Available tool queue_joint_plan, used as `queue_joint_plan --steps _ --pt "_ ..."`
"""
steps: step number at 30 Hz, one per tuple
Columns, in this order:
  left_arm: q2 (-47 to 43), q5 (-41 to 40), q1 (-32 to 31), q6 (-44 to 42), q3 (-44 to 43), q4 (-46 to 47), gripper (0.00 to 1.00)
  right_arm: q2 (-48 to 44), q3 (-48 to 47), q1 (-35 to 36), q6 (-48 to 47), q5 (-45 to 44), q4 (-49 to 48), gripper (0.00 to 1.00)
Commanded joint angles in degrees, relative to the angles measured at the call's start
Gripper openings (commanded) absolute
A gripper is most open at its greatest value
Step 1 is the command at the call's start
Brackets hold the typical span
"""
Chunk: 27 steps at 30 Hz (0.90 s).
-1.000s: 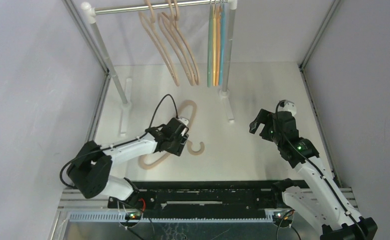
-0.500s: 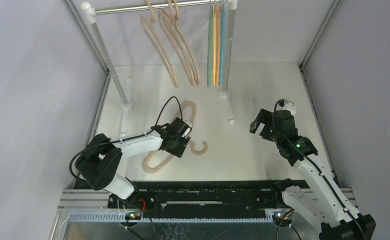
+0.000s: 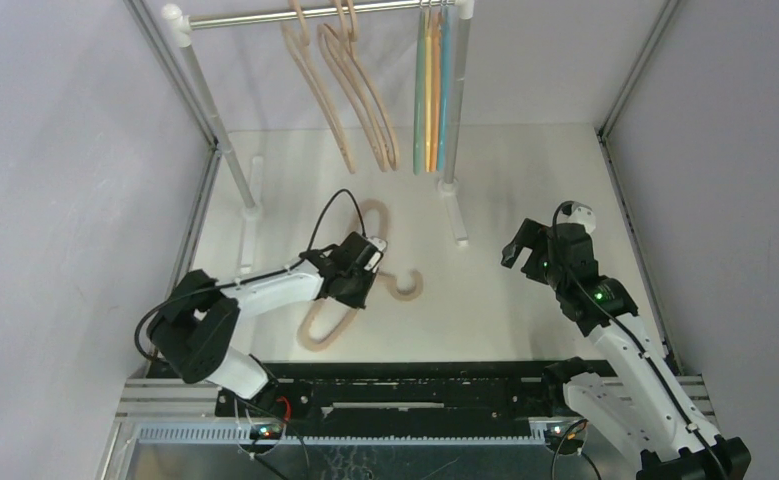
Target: Organize the hangers
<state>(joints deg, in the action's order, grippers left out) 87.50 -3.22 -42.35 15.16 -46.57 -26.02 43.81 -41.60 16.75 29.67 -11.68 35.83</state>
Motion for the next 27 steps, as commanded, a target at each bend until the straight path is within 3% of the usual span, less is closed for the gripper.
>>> queue_joint_plan --steps 1,11,20,22,27 --pt "-8.32 1.4 0.03 3.04 -2.15 1.83 0.0 -0.58 0.11 -0.4 -0.94 -0.15 -1.53 1.0" --pt "-16.68 4.38 2.1 9.15 -4.93 0.4 0.0 0.22 0.47 -0.32 -1.23 0.58 -2.86 1.0" --pt "-35.3 9.04 13.87 14.41 3.64 2.39 0.0 0.48 0.43 0.18 -0.68 1.86 -3.74 1.0" --pt "-37.95 9.78 17.51 14.39 3.22 1.26 0.0 0.7 0.45 0.37 -0.69 1.66 -3.75 1.0" --pt "-42.38 10.33 19.93 13.78 0.65 -2.33 0.0 1.01 0.08 0.69 -0.59 1.47 -3.5 1.0"
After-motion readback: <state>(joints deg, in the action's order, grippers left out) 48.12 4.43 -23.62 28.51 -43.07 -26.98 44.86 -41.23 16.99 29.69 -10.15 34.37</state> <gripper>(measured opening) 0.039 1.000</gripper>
